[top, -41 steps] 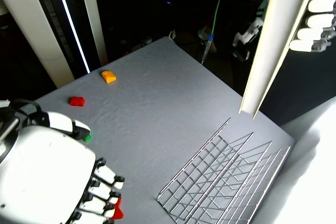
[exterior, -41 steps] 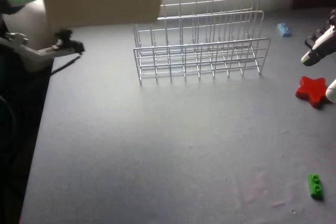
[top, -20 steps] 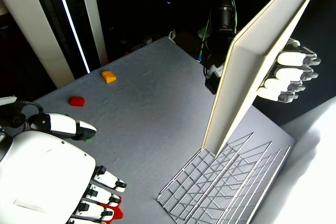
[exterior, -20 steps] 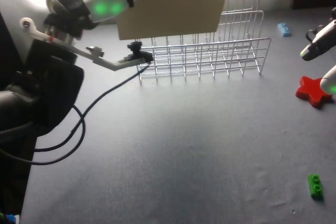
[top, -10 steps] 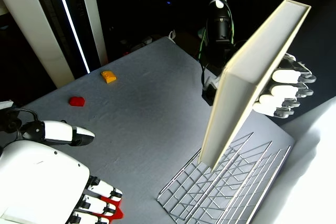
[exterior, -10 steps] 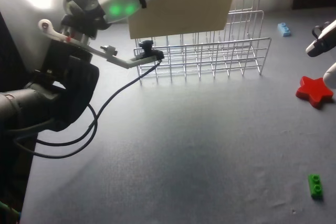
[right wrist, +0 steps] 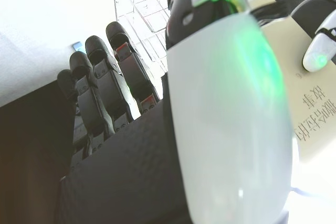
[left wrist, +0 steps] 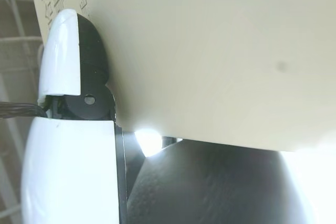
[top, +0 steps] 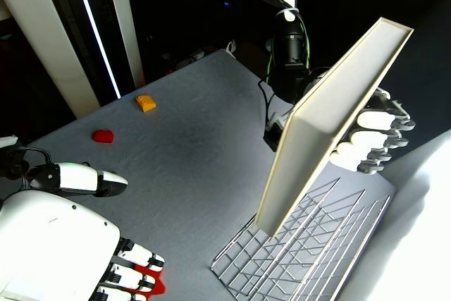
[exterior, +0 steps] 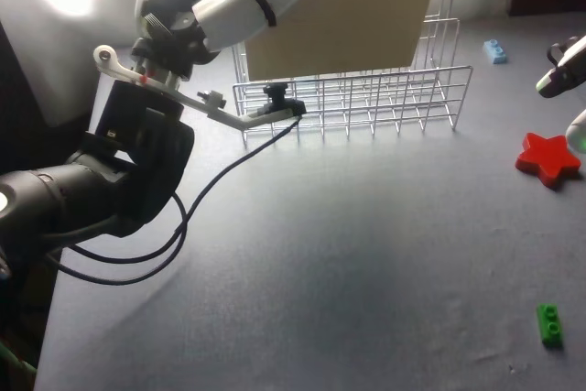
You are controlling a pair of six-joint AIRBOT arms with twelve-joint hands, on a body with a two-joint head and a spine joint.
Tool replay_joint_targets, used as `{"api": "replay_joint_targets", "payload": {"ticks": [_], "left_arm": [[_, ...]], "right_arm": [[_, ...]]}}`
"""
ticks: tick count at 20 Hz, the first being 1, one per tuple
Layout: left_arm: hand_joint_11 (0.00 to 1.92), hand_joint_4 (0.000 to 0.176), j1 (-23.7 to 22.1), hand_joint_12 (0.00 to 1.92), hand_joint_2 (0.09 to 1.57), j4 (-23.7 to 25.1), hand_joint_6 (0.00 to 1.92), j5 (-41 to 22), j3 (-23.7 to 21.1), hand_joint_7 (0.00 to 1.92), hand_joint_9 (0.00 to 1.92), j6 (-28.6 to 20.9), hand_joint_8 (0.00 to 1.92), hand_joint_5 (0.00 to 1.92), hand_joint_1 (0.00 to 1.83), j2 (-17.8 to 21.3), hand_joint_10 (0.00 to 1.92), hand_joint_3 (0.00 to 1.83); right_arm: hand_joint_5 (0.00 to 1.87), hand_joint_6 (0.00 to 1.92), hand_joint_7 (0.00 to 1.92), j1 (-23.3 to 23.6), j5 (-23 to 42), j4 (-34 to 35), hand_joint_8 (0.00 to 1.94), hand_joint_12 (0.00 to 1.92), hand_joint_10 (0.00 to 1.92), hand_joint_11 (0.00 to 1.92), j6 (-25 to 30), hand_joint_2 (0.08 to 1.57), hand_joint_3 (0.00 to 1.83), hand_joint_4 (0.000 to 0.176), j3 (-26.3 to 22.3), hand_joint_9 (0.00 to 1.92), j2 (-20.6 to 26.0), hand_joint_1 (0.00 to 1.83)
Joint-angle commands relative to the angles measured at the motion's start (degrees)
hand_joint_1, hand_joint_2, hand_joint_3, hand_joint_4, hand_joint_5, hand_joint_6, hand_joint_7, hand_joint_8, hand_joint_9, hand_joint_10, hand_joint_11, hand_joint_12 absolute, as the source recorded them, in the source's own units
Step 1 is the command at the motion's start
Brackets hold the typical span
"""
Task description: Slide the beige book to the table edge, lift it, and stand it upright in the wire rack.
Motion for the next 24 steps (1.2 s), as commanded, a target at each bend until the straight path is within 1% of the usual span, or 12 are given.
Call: {"api": "replay_joint_targets", "payload": {"ticks": [1,3,4,7,10,13,15,17,18,19,20,24], "left_arm": [[0.75,0.000,-0.1,1.60,1.21,-0.9,1.29,-6.8,0.7,0.59,0.70,-1.0,1.28,0.74,1.47,-0.1,1.36,0.00],[0.75,0.000,-0.2,1.60,1.21,-0.9,1.27,-7.1,2.6,0.59,0.69,-1.3,1.32,0.74,1.47,-1.3,1.37,0.00],[0.76,0.000,-0.2,1.59,1.21,-0.9,1.27,-7.1,3.1,0.61,0.71,-1.4,1.28,0.74,1.47,-1.7,1.35,0.00],[0.74,0.000,0.2,1.61,1.21,-0.9,1.28,-7.0,5.0,0.58,0.68,-1.6,1.32,0.74,1.47,-3.1,1.38,0.00],[0.74,0.000,0.6,1.61,1.21,-0.9,1.29,-7.0,7.1,0.59,0.69,-2.3,1.30,0.73,1.47,-4.6,1.37,0.00],[0.74,0.000,1.0,1.62,1.22,-1.0,1.30,-7.2,9.0,0.57,0.67,-2.6,1.33,0.72,1.47,-6.2,1.39,0.00],[0.77,0.000,1.5,1.59,1.21,-1.0,1.29,-7.3,9.9,0.60,0.71,-2.9,1.30,0.72,1.47,-7.1,1.34,0.00],[0.76,0.000,2.1,1.60,1.21,-1.4,1.29,-7.4,10.4,0.60,0.68,-3.0,1.31,0.72,1.47,-7.9,1.38,0.00],[0.75,0.000,2.3,1.60,1.22,-1.8,1.30,-7.5,10.7,0.58,0.66,-3.0,1.31,0.72,1.47,-8.3,1.41,0.00],[0.76,0.000,2.6,1.60,1.22,-2.1,1.30,-7.6,11.1,0.58,0.66,-3.0,1.31,0.72,1.47,-8.9,1.41,0.00],[0.75,0.000,2.8,1.60,1.22,-2.4,1.30,-7.7,11.5,0.57,0.66,-3.0,1.31,0.73,1.47,-9.4,1.41,0.00],[0.75,0.000,3.8,1.61,1.22,-3.5,1.29,-7.7,12.7,0.57,0.68,-3.0,1.33,0.73,1.47,-11.0,1.39,0.00]], "right_arm": [[0.27,0.00,0.28,0.6,-4.0,-0.3,0.00,0.72,0.00,0.00,0.3,1.05,0.00,0.000,0.1,0.29,0.4,0.23],[0.27,0.00,0.28,0.6,-4.0,-0.3,0.00,0.73,0.00,0.00,0.2,1.06,0.00,0.000,0.1,0.29,0.4,0.24],[0.28,0.00,0.29,0.6,-4.0,-0.3,0.00,0.75,0.00,0.00,0.1,1.05,0.00,0.000,0.1,0.30,0.4,0.25],[0.26,0.00,0.26,0.6,-4.1,-0.3,0.00,0.66,0.00,0.00,0.0,1.04,0.00,0.000,0.2,0.25,0.4,0.27],[0.30,0.01,0.30,0.6,-4.1,-0.3,0.01,0.83,0.01,0.00,0.0,1.04,0.00,0.000,0.2,0.32,0.4,0.27],[0.29,0.00,0.30,0.6,-4.2,-0.3,0.00,0.79,0.01,0.00,-0.1,1.03,0.00,0.000,0.3,0.30,0.4,0.28],[0.30,0.00,0.31,0.6,-4.2,-0.3,0.00,0.80,0.00,0.00,-0.2,1.03,0.00,0.000,0.3,0.31,0.4,0.27],[0.30,0.00,0.30,0.6,-4.2,-0.3,0.00,0.78,0.00,0.00,-0.2,1.04,0.00,0.000,0.4,0.30,0.4,0.22],[0.31,0.00,0.31,0.6,-4.2,-0.3,0.00,0.78,0.00,0.00,-0.2,1.03,0.00,0.000,0.4,0.30,0.4,0.25],[0.32,0.01,0.31,0.6,-4.2,-0.3,0.00,0.81,0.00,0.00,-0.2,1.02,0.00,0.000,0.4,0.31,0.4,0.26],[0.29,0.00,0.29,0.6,-4.2,-0.3,0.00,0.78,0.00,0.00,-0.2,1.03,0.00,0.000,0.4,0.29,0.3,0.24],[0.31,0.00,0.31,0.6,-4.2,-0.3,0.00,0.81,0.00,0.00,-0.2,1.03,0.00,0.000,0.5,0.30,0.2,0.24]]}}
